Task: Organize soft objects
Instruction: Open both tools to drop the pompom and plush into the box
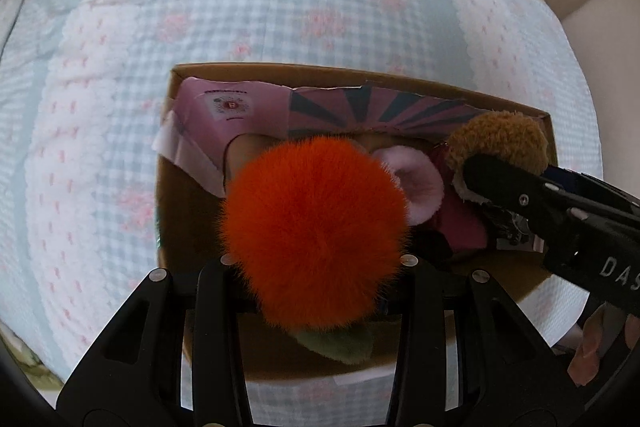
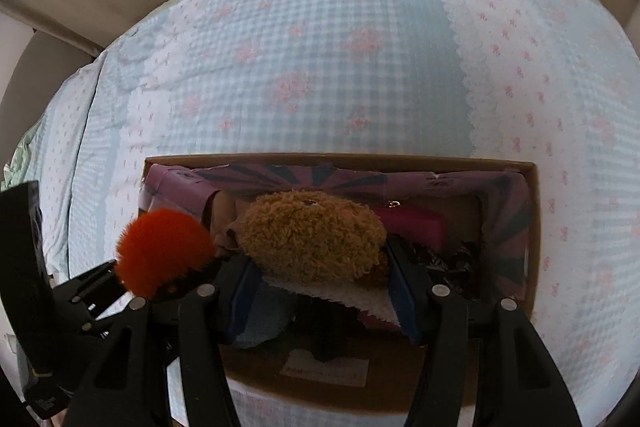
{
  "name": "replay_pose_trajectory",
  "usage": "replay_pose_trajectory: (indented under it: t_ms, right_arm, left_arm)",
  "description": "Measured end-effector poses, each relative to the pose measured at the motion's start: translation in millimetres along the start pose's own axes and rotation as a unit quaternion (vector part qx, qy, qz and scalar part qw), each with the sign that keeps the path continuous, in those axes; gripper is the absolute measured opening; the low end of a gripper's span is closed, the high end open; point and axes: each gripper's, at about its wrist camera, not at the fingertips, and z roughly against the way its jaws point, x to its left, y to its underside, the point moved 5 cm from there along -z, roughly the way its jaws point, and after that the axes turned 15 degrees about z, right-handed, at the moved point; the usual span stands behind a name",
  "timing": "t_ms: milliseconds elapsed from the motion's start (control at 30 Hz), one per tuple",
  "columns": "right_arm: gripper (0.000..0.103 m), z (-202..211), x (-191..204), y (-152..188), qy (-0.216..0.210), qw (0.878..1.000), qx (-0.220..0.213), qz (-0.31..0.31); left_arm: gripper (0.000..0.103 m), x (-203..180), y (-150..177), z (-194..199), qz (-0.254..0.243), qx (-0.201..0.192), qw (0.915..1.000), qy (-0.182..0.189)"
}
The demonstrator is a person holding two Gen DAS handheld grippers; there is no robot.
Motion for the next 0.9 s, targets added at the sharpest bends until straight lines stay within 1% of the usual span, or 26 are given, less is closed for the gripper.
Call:
replay_pose_trajectory:
  t_ms: [33, 100, 133, 167, 200, 233, 367, 533, 733, 900]
  right_arm:
    - [0.057, -2, -1, -2, -0.007, 1.0, 0.0, -0.004]
    - [0.065, -5, -3, -6, -0.021, 1.0, 0.001, -0.009]
    - [0.077, -5, -4, -8, -0.021, 1.0, 0.0, -0.008]
    - [0.093, -5, -5, -9, -0.016, 1.0, 0.0, -0.004]
    - [0.099, -4, -6, -10, -0.011, 1.0, 0.0, 0.0]
    - [0.102, -3, -6, -10, -0.007, 1.0, 0.001, 0.005]
    - [0.102, 6, -11, -1, 0.024, 1.0, 0.001, 0.014]
    - [0.102, 19, -19, 14, 0.022, 1.0, -0.007, -0.007]
    - [0.102, 49, -15, 23, 0.036, 0.999, -0.038, -0.011]
    - [0.102, 91, -5, 29, 0.036, 0.997, -0.067, 0.0]
  left_arm:
    - [0.036, -1, -2, -3, 0.0, 0.003, 1.0, 0.0]
    - [0.06, -5, -4, -5, -0.003, 0.003, 1.0, 0.004]
    - [0.094, -6, -5, -4, -0.005, 0.002, 1.0, 0.007]
    - [0.103, -7, -6, -4, -0.005, 0.0, 1.0, 0.006]
    - [0.103, -8, -7, -3, -0.006, -0.001, 1.0, 0.002]
    - [0.103, -8, -7, -2, -0.006, -0.004, 1.0, 0.0]
    - [0.103, -6, 3, 2, -0.01, -0.002, 0.9999, -0.004]
    - [0.103, -4, 13, 14, -0.017, -0.009, 0.9998, -0.007]
    - [0.103, -5, 23, 44, -0.022, -0.033, 0.9992, -0.001]
    - [0.103, -9, 35, 81, -0.026, -0.064, 0.9975, 0.012]
